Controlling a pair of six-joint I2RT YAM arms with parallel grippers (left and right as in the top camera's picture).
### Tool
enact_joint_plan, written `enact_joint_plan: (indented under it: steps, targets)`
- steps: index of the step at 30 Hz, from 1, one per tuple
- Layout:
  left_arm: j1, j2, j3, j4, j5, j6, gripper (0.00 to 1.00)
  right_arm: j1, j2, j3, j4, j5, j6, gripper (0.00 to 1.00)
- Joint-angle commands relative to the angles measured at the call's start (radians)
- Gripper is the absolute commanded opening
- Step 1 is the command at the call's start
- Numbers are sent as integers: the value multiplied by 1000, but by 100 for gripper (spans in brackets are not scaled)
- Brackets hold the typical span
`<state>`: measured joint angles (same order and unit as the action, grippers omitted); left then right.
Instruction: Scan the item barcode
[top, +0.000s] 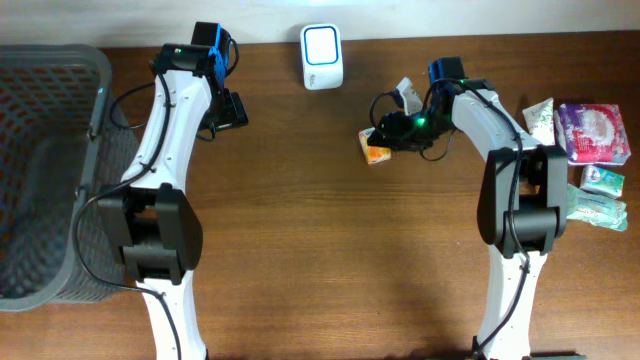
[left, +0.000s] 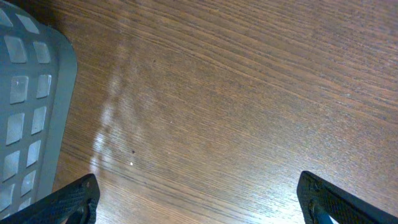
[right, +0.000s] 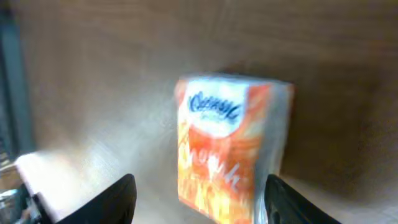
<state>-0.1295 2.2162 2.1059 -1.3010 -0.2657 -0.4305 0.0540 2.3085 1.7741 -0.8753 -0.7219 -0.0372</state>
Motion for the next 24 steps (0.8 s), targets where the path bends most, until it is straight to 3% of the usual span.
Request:
enact_joint_plan:
  steps: [1, 6, 7, 10, 13, 15, 20, 24]
  targets:
    - [-3, -4, 17, -1, -7, -2, 99, 3, -42, -8, -74, -69, -8, 60]
    - [-3, -4, 17, -1, -7, -2, 99, 100, -154, -8, -139, -68, -7, 61]
    - [-3, -4, 17, -1, -7, -2, 99, 122, -175, -8, -137, -56, 3, 64]
    - [-3, -4, 17, -1, -7, -2, 99, 135, -204, -7, -95, 123, 149, 66]
    - [-3, -4, 17, -1, -7, -2, 99, 107, -204, -7, -55, 133, 150, 88]
    - [-3, -4, 17, -1, -7, -2, 99, 82, -204, -7, -22, 135, 150, 96]
    - [-3, -4, 17, -1, -7, -2, 99, 57, -201, -7, 21, 359, 150, 99]
    - [-3, -4, 17, -1, -7, -2, 99, 56, -200, -7, 47, 378, 150, 99]
